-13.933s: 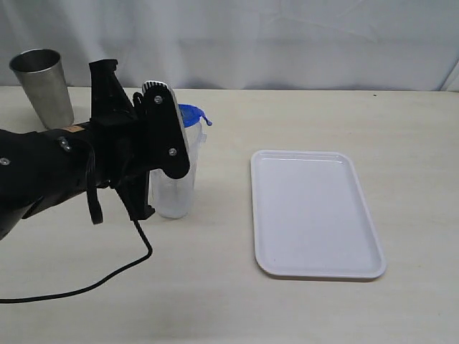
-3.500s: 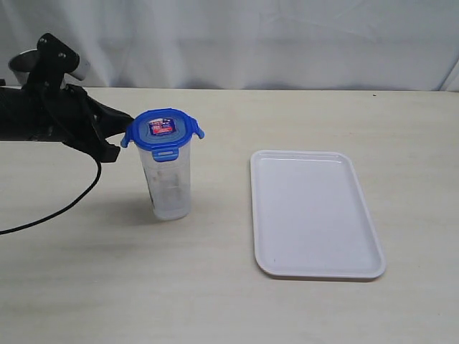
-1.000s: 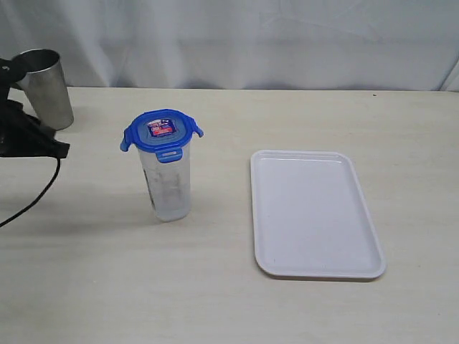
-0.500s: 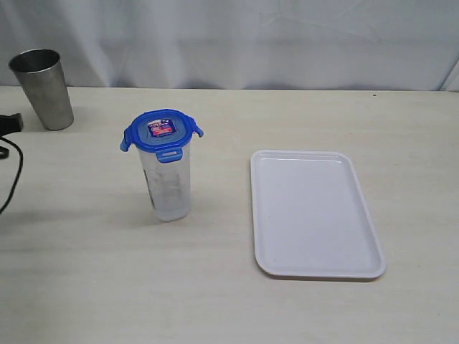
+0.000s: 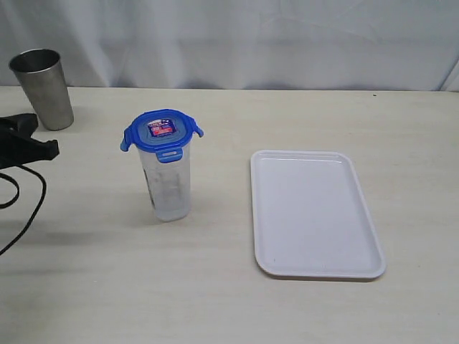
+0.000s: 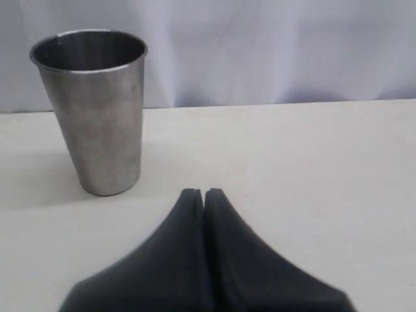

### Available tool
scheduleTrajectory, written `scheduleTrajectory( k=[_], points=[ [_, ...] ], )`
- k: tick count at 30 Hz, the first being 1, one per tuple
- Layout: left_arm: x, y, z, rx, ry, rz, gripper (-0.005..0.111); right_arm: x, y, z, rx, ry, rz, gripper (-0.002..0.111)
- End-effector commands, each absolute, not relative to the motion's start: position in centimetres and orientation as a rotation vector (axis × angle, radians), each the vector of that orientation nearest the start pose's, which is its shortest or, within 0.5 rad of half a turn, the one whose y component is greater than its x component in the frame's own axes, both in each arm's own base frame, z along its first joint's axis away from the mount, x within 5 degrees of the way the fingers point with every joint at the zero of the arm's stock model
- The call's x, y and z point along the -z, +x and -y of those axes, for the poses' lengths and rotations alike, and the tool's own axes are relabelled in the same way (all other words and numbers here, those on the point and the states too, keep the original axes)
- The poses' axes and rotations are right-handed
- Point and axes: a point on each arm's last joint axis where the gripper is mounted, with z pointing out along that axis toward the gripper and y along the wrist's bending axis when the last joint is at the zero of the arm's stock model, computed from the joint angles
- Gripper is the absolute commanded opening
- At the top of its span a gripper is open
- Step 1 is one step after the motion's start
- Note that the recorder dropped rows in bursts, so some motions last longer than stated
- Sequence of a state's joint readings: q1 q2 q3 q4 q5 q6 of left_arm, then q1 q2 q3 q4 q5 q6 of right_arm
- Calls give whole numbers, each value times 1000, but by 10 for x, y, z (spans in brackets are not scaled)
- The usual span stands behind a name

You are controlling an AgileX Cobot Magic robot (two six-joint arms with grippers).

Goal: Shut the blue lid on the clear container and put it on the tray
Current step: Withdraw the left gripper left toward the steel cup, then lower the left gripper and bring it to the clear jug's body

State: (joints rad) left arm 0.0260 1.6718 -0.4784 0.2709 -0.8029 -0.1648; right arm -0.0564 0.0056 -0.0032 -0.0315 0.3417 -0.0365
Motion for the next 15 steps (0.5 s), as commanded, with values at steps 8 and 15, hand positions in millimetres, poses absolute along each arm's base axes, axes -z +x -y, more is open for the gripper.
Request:
scheduleTrajectory(
  k=[8, 15],
  points=[
    [-148, 253, 38, 398, 533, -1828, 0, -182, 53, 4, 95, -2, -1826, 4],
    [-140, 243, 43, 429, 627, -1874, 0, -182, 53, 4, 95, -2, -1826, 4]
  ],
)
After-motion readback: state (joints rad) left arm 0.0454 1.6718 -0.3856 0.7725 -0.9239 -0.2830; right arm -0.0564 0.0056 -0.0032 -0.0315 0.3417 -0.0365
